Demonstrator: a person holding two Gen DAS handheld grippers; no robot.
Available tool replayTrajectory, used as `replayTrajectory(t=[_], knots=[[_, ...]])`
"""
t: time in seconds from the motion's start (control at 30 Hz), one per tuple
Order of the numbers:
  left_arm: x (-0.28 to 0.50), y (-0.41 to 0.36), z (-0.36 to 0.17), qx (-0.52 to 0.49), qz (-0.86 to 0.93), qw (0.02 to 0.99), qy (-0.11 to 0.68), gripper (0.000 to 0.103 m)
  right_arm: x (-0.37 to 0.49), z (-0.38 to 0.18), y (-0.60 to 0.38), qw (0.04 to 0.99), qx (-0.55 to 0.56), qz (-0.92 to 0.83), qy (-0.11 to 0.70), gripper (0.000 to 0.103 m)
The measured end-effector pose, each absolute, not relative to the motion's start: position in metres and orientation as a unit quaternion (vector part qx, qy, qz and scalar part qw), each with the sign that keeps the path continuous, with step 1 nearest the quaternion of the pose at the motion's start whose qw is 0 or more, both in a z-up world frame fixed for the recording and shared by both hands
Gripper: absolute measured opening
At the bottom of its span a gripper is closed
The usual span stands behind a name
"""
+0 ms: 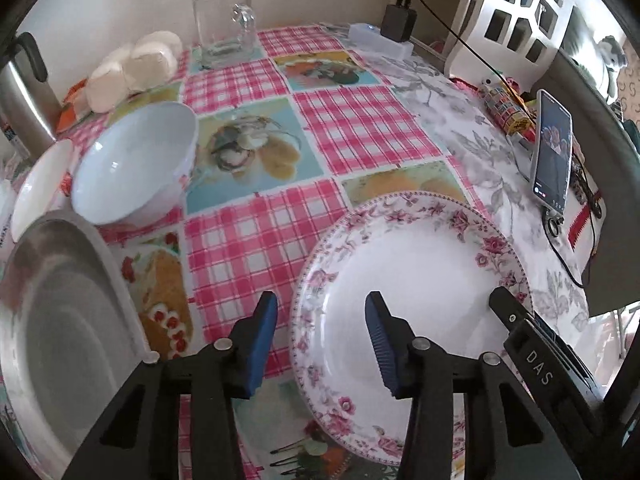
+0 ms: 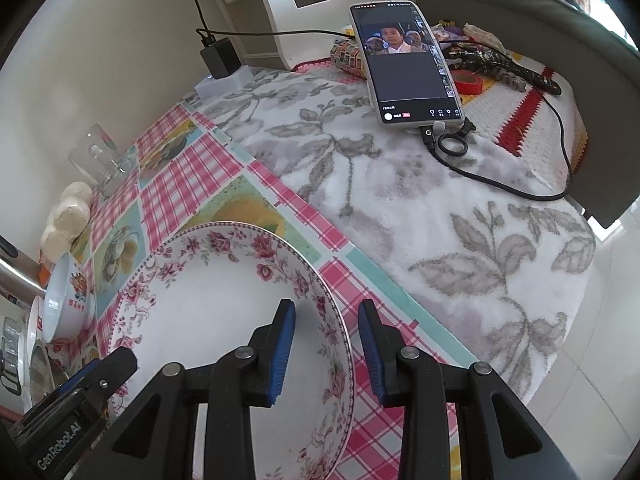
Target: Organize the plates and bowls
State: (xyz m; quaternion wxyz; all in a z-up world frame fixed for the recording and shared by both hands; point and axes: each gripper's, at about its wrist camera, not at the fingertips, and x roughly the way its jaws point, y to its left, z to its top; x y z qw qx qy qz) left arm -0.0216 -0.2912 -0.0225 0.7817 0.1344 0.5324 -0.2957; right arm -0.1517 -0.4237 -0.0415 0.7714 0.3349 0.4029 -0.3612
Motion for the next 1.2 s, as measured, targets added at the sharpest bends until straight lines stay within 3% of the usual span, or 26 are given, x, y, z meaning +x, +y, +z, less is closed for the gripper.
replayTrajectory(t=[0.5, 0.87, 1.2], knots=[[-0.013, -0.286, -0.041, 0.090, -0.305, 0.764, 0.561, 0.025, -0.152, -0.041, -0.421, 0.779, 0.326, -0.352, 0.404, 0.035], [-0.007, -0.273, -0.012, 0.051, -0.324, 0.779, 0.535, 0.025, -0.166, -0.036, -0.425, 0.785, 0.376, -0.312, 0.380, 0.022], [-0.003, -0.262, 0.002, 0.022, -0.331, 0.782, 0.527, 0.025, -0.165, -0.021, -0.417, 0.799, 0.365, -0.308, 0.366, 0.019]])
